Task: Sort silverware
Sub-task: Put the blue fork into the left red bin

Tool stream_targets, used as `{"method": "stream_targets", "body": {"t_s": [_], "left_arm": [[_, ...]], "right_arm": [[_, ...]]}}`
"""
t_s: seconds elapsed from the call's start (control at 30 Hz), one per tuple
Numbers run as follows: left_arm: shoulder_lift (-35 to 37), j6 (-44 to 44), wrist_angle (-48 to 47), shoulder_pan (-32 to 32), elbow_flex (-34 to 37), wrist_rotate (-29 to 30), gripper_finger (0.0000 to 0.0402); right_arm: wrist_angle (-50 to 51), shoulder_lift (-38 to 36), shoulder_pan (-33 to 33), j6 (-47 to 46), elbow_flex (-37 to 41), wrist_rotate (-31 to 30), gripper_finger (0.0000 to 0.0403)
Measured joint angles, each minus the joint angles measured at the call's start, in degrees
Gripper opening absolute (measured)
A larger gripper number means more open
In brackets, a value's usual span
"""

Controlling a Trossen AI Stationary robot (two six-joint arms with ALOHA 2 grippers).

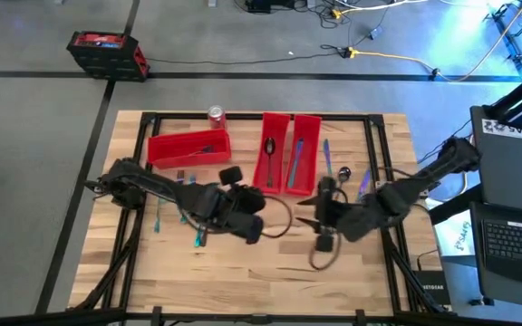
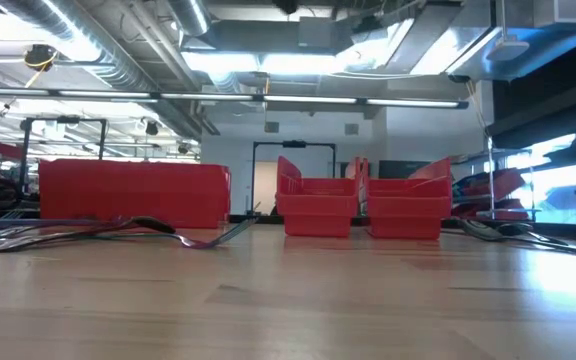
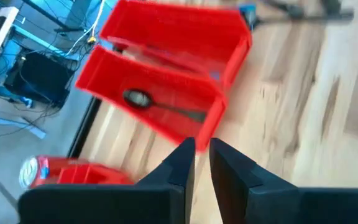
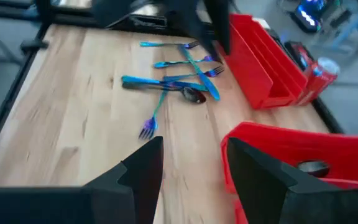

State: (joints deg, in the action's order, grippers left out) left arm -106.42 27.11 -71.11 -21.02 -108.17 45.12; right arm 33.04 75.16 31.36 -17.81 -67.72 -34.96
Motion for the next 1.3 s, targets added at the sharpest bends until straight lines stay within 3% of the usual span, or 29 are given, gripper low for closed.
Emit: {"method": "stream_targets", "body": {"t_s": [0.1,0.23,0.4,0.6,0.73,1.0,1.3], "left_arm": [[8.6,2.3,8.6,-1.4,13.5,-0.7,0.0031],[23.1,-1.4,28.3,-2.7,33.0,-4.3,0.0031],[35.6,-4.9,45.4,-0.4,52.6,-18.6,0.0031],[39.8,-6.4,59.7,2.4,69.2,-33.9,0.0031],[39.1,-9.6,66.8,3.0,75.3,-39.1,0.0031],[39.1,-15.8,67.6,3.0,78.2,-35.3,0.0031],[39.1,-15.7,67.4,3.0,79.6,-34.4,0.0031]], "right_arm": [[-4.3,2.7,-1.8,-0.7,0.0,0.1,0.0163],[-9.9,5.7,-4.3,-4.2,0.0,0.7,0.0170],[-13.6,10.9,-10.1,-23.5,0.0,3.8,0.0198],[-18.6,21.7,-13.9,-34.8,0.0,13.6,0.0221],[-26.3,28.4,-14.1,-43.1,0.0,16.1,0.0223],[-26.9,36.5,-12.8,-65.7,0.0,16.7,0.0223],[-36.7,42.4,-12.1,-72.2,0.0,18.3,0.0223]]}}
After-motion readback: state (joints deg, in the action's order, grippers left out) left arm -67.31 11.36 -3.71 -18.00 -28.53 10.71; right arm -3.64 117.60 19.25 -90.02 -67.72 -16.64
